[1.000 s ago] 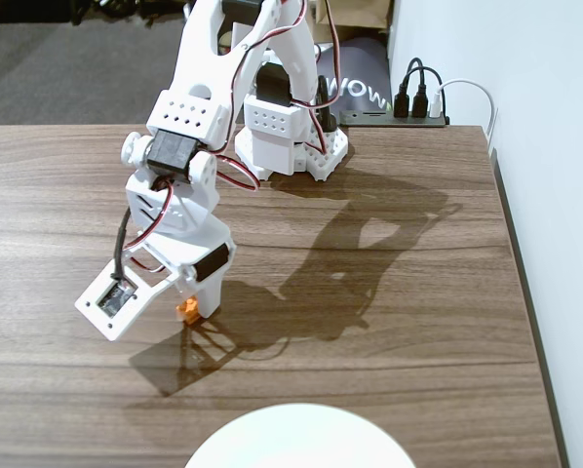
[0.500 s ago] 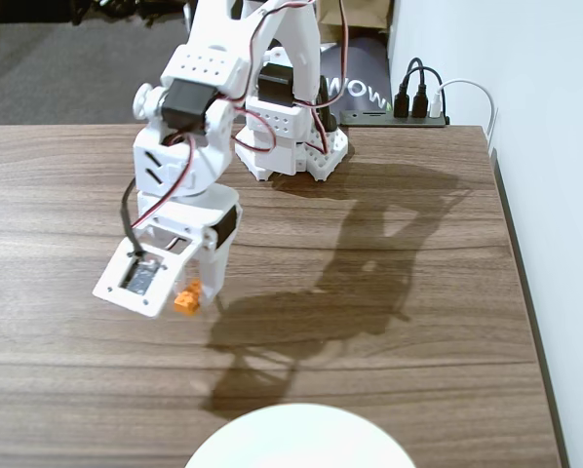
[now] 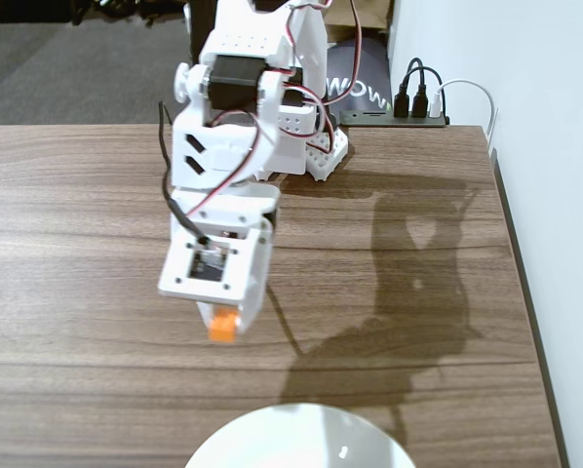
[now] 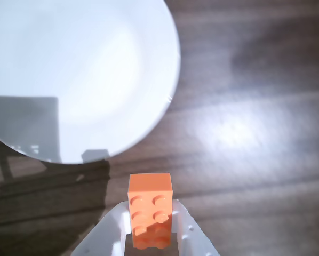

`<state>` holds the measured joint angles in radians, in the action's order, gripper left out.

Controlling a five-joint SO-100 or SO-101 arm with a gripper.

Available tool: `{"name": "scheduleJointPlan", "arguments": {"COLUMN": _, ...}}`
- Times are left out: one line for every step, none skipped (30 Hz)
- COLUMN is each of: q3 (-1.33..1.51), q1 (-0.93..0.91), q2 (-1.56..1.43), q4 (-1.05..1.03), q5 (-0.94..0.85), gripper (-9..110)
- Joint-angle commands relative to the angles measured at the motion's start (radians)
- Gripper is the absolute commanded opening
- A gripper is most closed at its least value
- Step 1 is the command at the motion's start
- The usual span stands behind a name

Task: Grasp a lego block and put it on the plate.

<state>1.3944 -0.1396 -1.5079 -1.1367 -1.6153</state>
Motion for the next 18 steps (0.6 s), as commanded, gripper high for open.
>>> {"name": "scheduleJointPlan", "arguments": {"q3": -0.103, "q1": 0.029, "q2": 0.049, "q4": 0.023, "q5": -0.006, "gripper": 5}}
{"name": "scheduleJointPlan", "arguments": {"q3": -0.127, "q1": 0.037, "q2": 0.080, "q4": 0.031, "q5": -0.006, "gripper": 5}}
{"name": "scheduleJointPlan", "arguments": {"q3": -0.150, "q1": 0.046, "q2": 0.110, "q4": 0.038, "q5": -0.006, "gripper": 5}}
{"name": "scheduleJointPlan", "arguments": {"q3": -0.172, "q1": 0.055, "q2": 0.138, "q4": 0.043, "q5": -0.006, "gripper": 5}}
{"name": "scheduleJointPlan", "arguments": {"q3": -0.193, "q1": 0.066, "q2": 0.163, "q4": 0.043, "q5": -0.003, "gripper": 5}}
{"name": "scheduleJointPlan", "arguments": {"q3": -0.213, "q1": 0.074, "q2": 0.187, "q4": 0.043, "q5": 0.000, "gripper": 5}}
{"name": "scheduleJointPlan", "arguments": {"q3": -0.232, "q1": 0.083, "q2": 0.207, "q4": 0.043, "q5": 0.002, "gripper": 5}}
{"name": "scheduleJointPlan", "arguments": {"q3": -0.245, "q1": 0.089, "q2": 0.224, "q4": 0.043, "q5": 0.005, "gripper": 5}}
{"name": "scheduleJointPlan", "arguments": {"q3": -0.261, "q1": 0.095, "q2": 0.241, "q4": 0.043, "q5": 0.006, "gripper": 5}}
{"name": "scheduleJointPlan", "arguments": {"q3": -0.278, "q1": 0.101, "q2": 0.258, "q4": 0.044, "q5": 0.009, "gripper": 5}}
{"name": "scheduleJointPlan", "arguments": {"q3": -0.291, "q1": 0.107, "q2": 0.272, "q4": 0.044, "q5": 0.011, "gripper": 5}}
{"name": "scheduleJointPlan", "arguments": {"q3": -0.307, "q1": 0.114, "q2": 0.284, "q4": 0.044, "q5": 0.011, "gripper": 5}}
{"name": "scheduleJointPlan", "arguments": {"q3": -0.319, "q1": 0.118, "q2": 0.295, "q4": 0.044, "q5": 0.011, "gripper": 5}}
{"name": "scheduleJointPlan", "arguments": {"q3": -0.333, "q1": 0.123, "q2": 0.305, "q4": 0.044, "q5": 0.011, "gripper": 5}}
{"name": "scheduleJointPlan", "arguments": {"q3": -0.345, "q1": 0.126, "q2": 0.316, "q4": 0.044, "q5": 0.011, "gripper": 5}}
{"name": "scheduleJointPlan", "arguments": {"q3": -0.360, "q1": 0.130, "q2": 0.330, "q4": 0.049, "q5": 0.011, "gripper": 5}}
{"name": "scheduleJointPlan", "arguments": {"q3": -0.370, "q1": 0.133, "q2": 0.342, "q4": 0.055, "q5": 0.009, "gripper": 5}}
{"name": "scheduleJointPlan", "arguments": {"q3": -0.373, "q1": 0.135, "q2": 0.350, "q4": 0.071, "q5": 0.009, "gripper": 5}}
